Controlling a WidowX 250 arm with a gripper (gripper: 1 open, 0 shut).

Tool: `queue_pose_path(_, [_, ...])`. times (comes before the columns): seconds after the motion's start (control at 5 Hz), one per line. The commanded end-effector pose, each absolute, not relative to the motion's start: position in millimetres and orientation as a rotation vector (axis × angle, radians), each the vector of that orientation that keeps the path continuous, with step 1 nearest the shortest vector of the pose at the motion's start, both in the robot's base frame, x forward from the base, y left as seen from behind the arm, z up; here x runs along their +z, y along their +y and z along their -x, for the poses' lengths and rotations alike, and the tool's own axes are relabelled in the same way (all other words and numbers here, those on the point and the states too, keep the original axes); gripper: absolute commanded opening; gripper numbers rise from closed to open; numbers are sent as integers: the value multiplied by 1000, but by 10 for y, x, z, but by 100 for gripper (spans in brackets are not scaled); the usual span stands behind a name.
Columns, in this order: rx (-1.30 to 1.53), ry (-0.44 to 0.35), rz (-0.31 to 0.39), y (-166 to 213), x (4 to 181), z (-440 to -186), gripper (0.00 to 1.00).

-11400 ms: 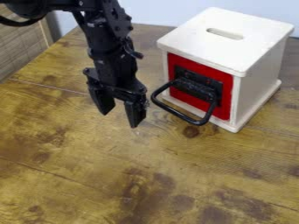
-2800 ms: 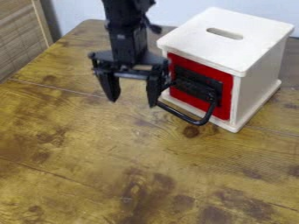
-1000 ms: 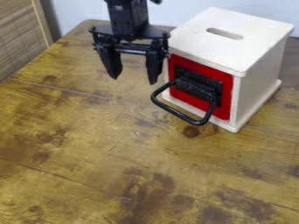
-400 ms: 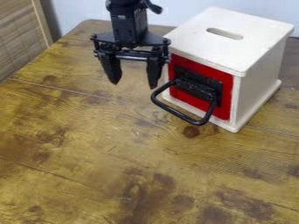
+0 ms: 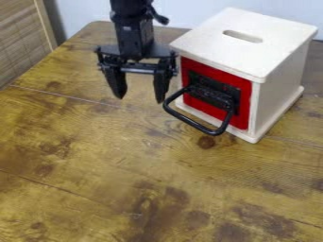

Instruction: Close the drawer

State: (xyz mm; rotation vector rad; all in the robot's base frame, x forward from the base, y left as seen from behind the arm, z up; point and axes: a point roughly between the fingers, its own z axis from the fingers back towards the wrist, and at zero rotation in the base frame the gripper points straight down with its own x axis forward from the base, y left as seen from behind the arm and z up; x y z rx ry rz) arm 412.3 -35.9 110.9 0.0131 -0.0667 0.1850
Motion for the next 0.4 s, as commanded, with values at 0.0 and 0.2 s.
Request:
queue_pose_path(0.0, [217,-204,6,-454,1654,-4060,100])
queue_pose_path(0.2, [234,-201,0,-543,1758,-4060,100])
